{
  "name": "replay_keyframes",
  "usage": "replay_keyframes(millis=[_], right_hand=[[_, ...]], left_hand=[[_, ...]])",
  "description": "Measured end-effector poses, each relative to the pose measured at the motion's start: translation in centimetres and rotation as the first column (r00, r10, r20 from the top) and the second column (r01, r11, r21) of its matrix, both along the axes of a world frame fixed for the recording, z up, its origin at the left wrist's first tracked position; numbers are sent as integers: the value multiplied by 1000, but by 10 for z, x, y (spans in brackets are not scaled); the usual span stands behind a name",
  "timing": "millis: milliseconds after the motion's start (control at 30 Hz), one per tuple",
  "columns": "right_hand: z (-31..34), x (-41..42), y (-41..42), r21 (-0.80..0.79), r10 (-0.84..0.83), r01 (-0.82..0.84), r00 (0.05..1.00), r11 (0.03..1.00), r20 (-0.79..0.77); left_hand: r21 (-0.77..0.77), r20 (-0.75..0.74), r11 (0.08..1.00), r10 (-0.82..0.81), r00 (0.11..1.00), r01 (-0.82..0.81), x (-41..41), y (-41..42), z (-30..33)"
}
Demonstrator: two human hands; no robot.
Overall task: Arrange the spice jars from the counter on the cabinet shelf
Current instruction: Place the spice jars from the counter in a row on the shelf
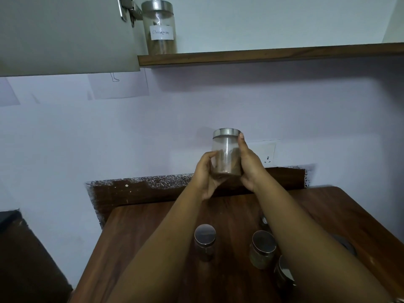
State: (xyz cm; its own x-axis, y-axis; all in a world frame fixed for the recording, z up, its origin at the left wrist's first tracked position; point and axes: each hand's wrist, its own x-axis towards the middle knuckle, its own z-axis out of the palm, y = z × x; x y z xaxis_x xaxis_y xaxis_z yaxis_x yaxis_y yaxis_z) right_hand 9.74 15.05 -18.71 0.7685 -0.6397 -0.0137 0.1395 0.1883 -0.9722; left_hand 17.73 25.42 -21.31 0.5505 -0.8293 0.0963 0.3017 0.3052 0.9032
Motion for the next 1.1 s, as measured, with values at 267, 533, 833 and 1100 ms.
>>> replay_keyframes(millis=[267,533,833,1100], right_hand=[[14,3,15,-283,-242,210,967,936,-81],[20,7,13,-296,-224,212,974,931,-9],[23,-1,0,-249,-106,118,992,961,64],[26,-10,-3,-208,-98,114,992,971,85]], left_hand=[[79,115,993,81,990,-90,-9,-9,12],[-88,11,996,21,1000,-20,-3,-6,22],[-58,211,998,8,977,5,-8,-6,31],[-31,278,1000,6,961,3,-9,-5,42]])
